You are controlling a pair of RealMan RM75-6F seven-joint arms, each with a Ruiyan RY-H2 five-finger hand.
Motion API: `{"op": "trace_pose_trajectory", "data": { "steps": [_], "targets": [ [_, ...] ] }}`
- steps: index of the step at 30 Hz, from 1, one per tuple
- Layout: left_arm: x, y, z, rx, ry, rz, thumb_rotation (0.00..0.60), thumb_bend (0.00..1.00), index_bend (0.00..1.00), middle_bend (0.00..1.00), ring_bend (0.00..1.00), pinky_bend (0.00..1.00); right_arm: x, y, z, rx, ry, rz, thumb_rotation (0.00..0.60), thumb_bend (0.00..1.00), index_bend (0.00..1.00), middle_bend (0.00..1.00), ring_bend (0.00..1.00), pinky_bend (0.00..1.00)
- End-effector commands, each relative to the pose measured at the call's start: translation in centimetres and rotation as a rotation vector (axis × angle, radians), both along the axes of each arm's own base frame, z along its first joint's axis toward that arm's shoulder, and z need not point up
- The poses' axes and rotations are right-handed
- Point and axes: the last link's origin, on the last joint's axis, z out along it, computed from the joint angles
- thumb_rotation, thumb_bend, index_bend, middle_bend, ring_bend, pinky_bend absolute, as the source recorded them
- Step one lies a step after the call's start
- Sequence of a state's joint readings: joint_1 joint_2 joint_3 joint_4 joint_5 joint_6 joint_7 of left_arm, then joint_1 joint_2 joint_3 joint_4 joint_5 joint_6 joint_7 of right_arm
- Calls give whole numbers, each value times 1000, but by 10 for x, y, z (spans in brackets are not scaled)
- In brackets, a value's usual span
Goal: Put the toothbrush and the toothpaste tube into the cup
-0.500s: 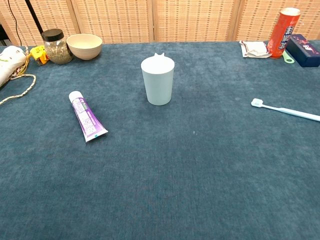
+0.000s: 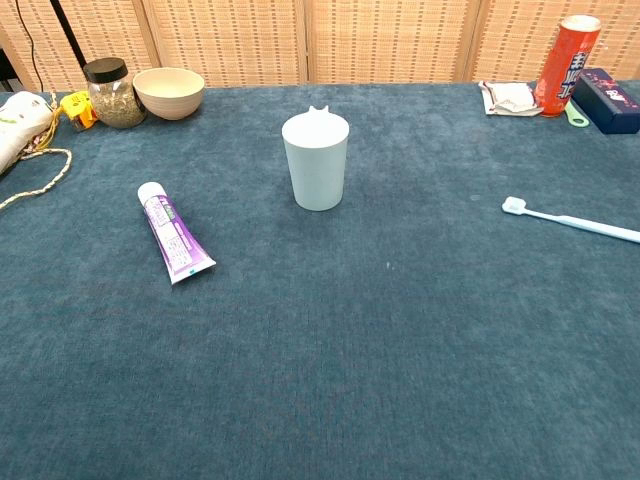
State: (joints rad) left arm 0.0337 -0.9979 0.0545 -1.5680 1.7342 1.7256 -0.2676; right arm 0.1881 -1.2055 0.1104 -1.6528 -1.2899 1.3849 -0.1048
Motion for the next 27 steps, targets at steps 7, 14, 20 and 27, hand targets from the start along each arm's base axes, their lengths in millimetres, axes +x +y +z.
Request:
{"op": "trace_pose_trajectory", "data": {
  "steps": [7, 14, 20, 27],
  "targets": [
    [0, 5, -4, -12, 12, 14, 600, 225, 0, 0, 0, 0, 15, -56, -40, 67, -39, -34, 600, 0, 383, 0, 0, 0],
    [-1, 10, -5, -16, 17, 34, 600, 225, 0, 0, 0, 0, 20, -70, -70, 99, -47, -97, 600, 0, 440, 0, 0, 0],
    [-1, 12, -6, -24, 24, 38, 600, 225, 0, 0, 0, 0, 27, -78, -93, 115, -45, -119, 600, 66, 453, 0, 0, 0],
    [-1, 11, -5, -21, 22, 39, 600, 225, 0, 0, 0, 0, 24, -90, -107, 124, -29, -155, 600, 200, 477, 8, 0, 0]
  ]
}}
